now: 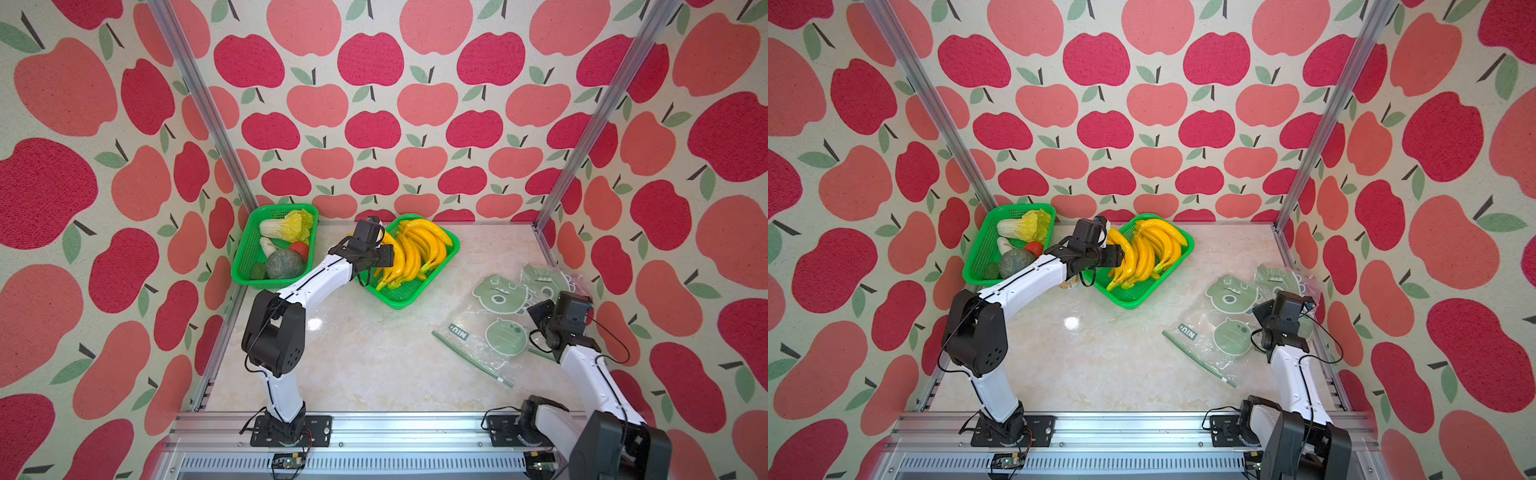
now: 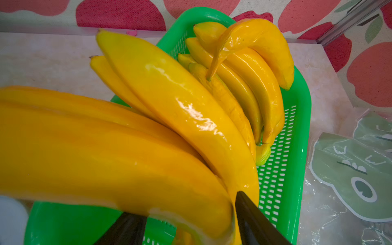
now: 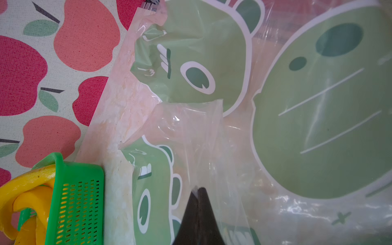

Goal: Open the zip-top bag and take out the banana
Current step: Adjust the banana in the basket.

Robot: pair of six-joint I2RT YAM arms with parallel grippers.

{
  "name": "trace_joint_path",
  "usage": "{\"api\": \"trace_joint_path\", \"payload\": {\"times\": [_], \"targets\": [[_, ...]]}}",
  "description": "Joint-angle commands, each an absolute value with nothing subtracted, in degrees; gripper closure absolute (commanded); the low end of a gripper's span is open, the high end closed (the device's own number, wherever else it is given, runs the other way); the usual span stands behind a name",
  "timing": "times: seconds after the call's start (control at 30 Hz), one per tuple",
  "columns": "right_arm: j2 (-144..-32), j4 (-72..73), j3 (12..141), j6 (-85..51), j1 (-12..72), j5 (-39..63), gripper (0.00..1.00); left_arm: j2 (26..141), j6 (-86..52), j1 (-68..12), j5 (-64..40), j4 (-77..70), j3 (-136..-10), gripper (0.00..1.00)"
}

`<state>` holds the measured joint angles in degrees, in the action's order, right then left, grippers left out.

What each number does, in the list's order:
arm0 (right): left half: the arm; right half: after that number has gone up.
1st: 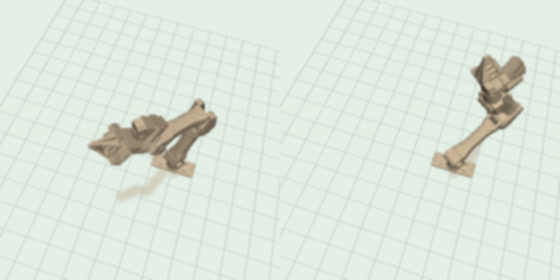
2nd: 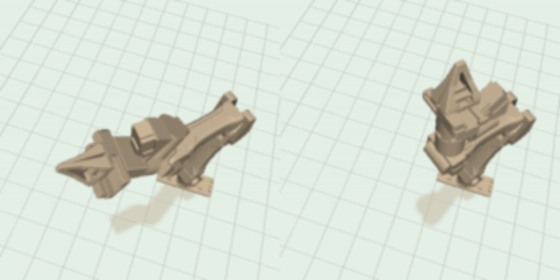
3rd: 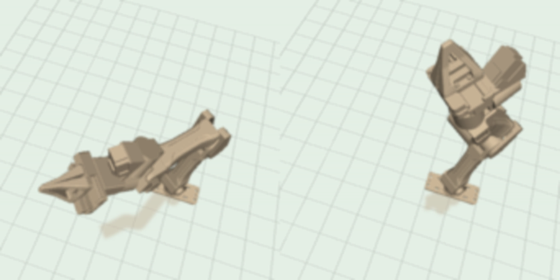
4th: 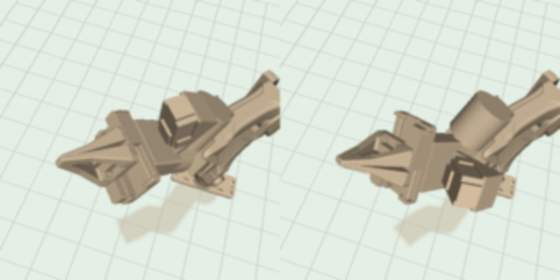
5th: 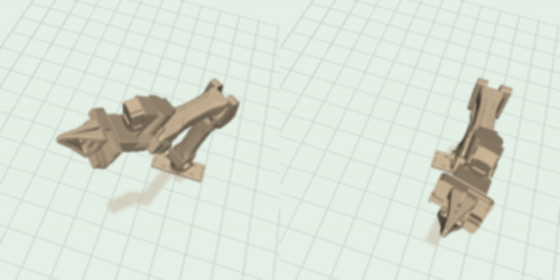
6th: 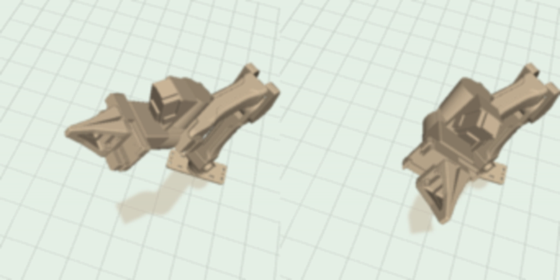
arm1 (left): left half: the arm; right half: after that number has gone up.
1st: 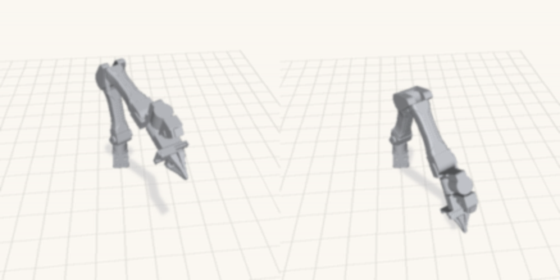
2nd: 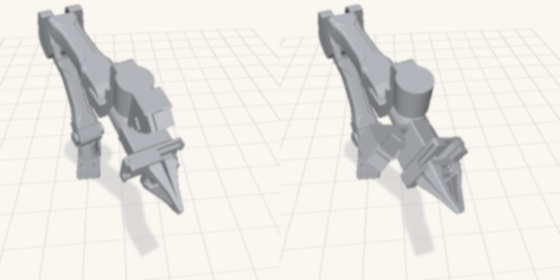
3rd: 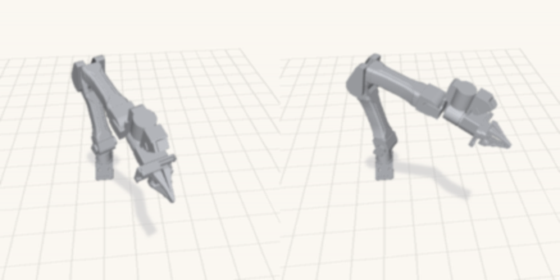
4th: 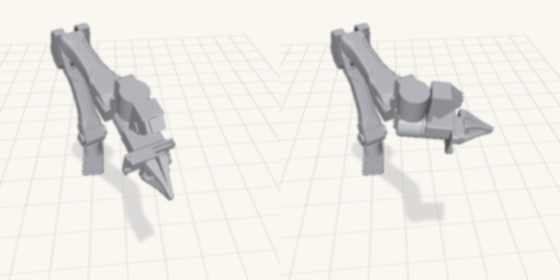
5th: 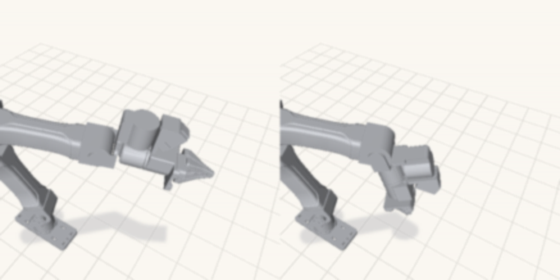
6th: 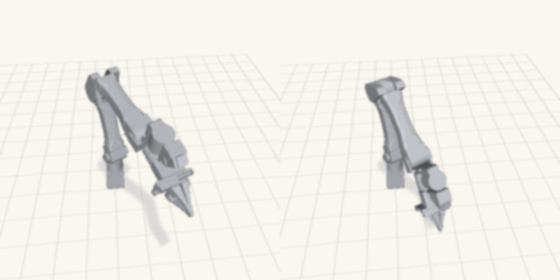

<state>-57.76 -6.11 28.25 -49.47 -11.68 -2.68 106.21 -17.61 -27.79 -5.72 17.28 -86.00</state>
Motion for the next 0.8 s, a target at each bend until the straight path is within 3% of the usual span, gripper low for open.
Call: {"api": "trace_joint_path", "payload": {"times": [0.0, 0.17, 0.5, 0.63, 0.77], "targets": [[-58.0, -7.5, 29.0, -48.0, -11.7, -2.2, 0.97, 108.4, -13.7, -28.2, -8.9, 19.2, -88.6, 0.30], [-58.3, -7.4, 29.2, -47.7, -11.7, -2.2, 0.96, 107.8, -12.9, -29.3, -10.1, 18.9, -86.7, 0.30], [-58.5, -7.6, 29.4, -47.6, -11.7, -1.9, 0.96, 104.3, -9.8, -29.0, -20.5, 13.4, -81.0, 0.63], [-58.2, -7.8, 29.3, -47.5, -11.7, -2.1, 0.96, 100.3, -9.7, -27.8, -25.4, 11.5, -76.5, 0.64], [-58.3, -7.6, 29.1, -47.7, -11.7, -1.8, 0.96, 98.7, -9.8, -26.8, -24.7, 13.8, -75.2, 0.57]]}}
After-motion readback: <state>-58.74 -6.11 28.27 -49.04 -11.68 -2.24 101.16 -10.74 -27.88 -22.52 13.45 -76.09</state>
